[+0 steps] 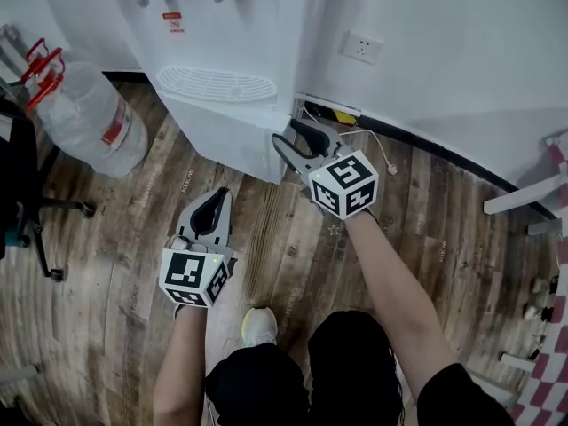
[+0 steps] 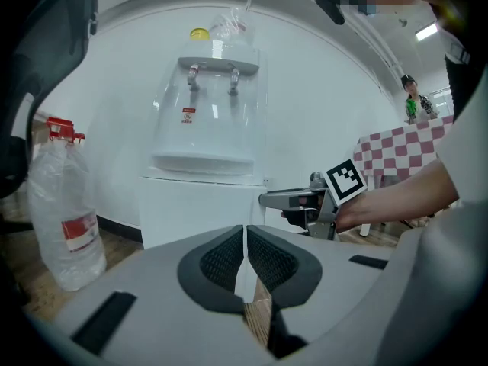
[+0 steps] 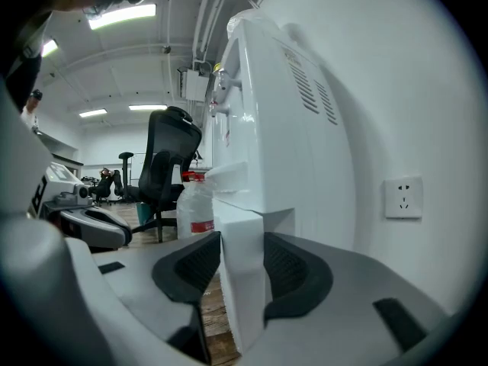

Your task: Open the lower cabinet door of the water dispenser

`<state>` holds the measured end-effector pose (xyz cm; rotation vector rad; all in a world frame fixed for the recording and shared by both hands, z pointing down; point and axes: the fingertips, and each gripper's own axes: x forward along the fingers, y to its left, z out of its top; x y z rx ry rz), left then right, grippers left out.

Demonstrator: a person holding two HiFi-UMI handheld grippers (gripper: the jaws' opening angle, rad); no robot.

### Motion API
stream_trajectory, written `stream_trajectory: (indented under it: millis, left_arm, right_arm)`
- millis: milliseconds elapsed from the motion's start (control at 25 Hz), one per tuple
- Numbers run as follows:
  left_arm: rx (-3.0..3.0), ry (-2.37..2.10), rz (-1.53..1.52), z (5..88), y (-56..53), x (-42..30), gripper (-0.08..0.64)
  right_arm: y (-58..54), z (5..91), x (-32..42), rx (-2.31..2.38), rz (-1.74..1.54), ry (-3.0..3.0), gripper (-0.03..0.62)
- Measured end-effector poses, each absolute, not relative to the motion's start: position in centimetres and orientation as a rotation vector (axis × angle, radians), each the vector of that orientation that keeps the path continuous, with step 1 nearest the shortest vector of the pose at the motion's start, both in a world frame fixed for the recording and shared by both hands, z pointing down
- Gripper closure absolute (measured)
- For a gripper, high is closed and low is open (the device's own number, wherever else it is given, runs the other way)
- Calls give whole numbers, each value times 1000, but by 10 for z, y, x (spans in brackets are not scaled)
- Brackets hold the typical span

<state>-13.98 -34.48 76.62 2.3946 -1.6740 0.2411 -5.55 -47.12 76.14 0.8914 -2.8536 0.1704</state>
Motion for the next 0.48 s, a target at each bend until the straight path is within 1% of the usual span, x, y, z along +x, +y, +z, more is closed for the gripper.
stream_trajectory:
  millis: [320, 400, 480]
  left_arm:
    - [2390, -1674, 275, 774, -341, -127, 543]
    - [2387, -1672, 284, 776, -340, -123, 509]
    - [2388, -1675, 292, 777, -340, -120, 460]
  right_arm:
    - [-438, 761, -64, 748, 230, -2906, 408]
    - [-427, 761, -67, 693, 248, -2921, 408]
    - [-417, 759, -69, 651, 258, -2936, 408]
